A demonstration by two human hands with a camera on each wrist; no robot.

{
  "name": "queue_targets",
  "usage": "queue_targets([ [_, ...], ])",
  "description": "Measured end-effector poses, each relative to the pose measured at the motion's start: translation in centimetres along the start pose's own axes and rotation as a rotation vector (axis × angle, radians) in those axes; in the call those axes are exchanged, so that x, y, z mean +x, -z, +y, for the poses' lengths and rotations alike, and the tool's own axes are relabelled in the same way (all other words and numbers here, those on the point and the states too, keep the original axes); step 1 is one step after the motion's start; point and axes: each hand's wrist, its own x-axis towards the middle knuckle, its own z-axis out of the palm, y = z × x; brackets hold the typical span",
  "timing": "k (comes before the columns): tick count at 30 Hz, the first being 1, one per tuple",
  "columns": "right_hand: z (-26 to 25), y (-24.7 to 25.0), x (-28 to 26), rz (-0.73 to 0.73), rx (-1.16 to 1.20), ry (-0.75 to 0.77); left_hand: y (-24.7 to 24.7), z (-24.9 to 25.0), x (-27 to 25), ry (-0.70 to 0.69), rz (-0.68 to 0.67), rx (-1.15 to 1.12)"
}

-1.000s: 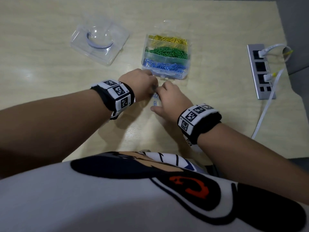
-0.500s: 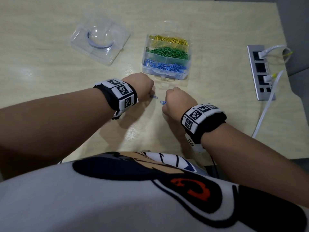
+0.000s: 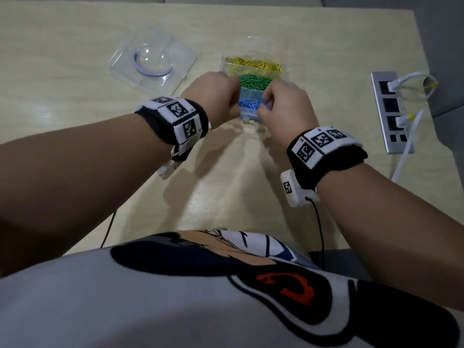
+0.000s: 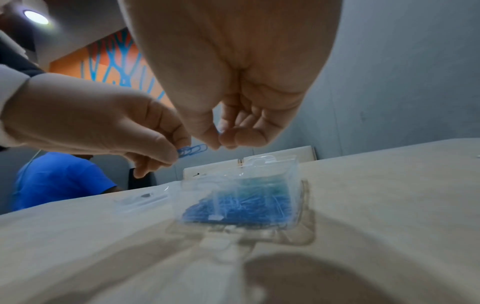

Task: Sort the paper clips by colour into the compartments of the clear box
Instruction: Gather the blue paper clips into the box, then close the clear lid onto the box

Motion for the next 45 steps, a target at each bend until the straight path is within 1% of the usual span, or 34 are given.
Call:
queue_targets([
  [2, 0.1, -0.1, 0.9, 0.025, -0.008, 0.0, 0.3, -0.1, 1.1, 0.015, 0.035, 0.012],
  [6, 0.7, -0.4, 1.4, 0.023, -0.037, -0.026, 0.0, -0.9, 2.0, 0.043, 0.028, 0.01],
  [8, 1.2, -0.7, 0.9, -0.029, -0.093, 0.002, -0.3, -1.5, 1.6, 0.051, 0.054, -0.035],
  [10, 1.7, -1.2, 0.1, -0.093, -0.173, 0.033, -0.6, -2.5, 0.9, 0.087, 0.13, -0.094],
  [11, 1.8, -1.5, -0.2, -0.108, -0.188, 0.039, -0.7, -3.1, 0.6, 0.133, 0.176, -0.101],
  [12, 2.0, -1.7, -0.4, -0.108, -0.192, 0.045, -0.8, -3.9, 0.4, 0.206, 0.213, -0.081],
  [13, 2.2, -1.9, -0.5, -0.099, -0.199, 0.052, -1.0, -4.8, 0.3, 0.301, 0.222, -0.032],
  [15, 2.4, -2.2, -0.6, -0.075, -0.234, 0.064, -1.3, -6.6, 0.1, 0.5, 0.151, 0.062],
  [16, 2.5, -2.2, -0.7, -0.062, -0.253, 0.066, -1.5, -7.4, 0.0, 0.571, 0.103, 0.084],
  [17, 2.6, -2.3, -0.7, -0.05, -0.269, 0.061, -2.0, -8.1, -0.1, 0.607, 0.059, 0.095],
  [18, 2.6, -2.3, -0.8, -0.043, -0.281, 0.055, -2.4, -8.6, -0.3, 0.607, 0.021, 0.106],
  [20, 2.5, -2.4, -0.9, -0.039, -0.3, 0.048, -3.3, -9.2, -0.7, 0.561, -0.018, 0.128],
  [23, 2.1, -2.3, -1.0, -0.041, -0.314, 0.033, -3.6, -9.1, -1.1, 0.512, -0.009, 0.113],
  [28, 1.5, -2.3, -1.5, -0.085, -0.291, 0.002, -3.1, -8.3, -1.4, 0.405, -0.075, 0.178],
  [31, 1.2, -2.5, -2.1, -0.11, -0.276, 0.007, -2.5, -7.9, -1.7, 0.366, -0.059, 0.156],
  [34, 0.6, -2.5, -2.5, -0.154, -0.255, -0.009, -2.4, -7.2, -1.8, 0.421, -0.038, 0.143],
  [35, 0.4, -2.6, -2.6, -0.17, -0.239, -0.012, -2.3, -6.9, -1.7, 0.439, -0.054, 0.151],
  [38, -0.1, -2.7, -3.0, -0.219, -0.162, 0.004, -2.6, -6.5, -1.2, 0.468, -0.182, 0.185],
  [39, -0.1, -2.7, -3.2, -0.244, -0.139, 0.014, -2.6, -6.4, -1.1, 0.461, -0.198, 0.193],
  [42, 0.2, -2.4, -3.7, -0.316, -0.092, 0.062, -2.5, -6.2, -0.9, 0.436, -0.183, 0.25],
  [45, 0.8, -2.1, -4.1, -0.317, -0.058, 0.106, -1.3, -5.4, -0.9, 0.487, -0.11, 0.203],
])
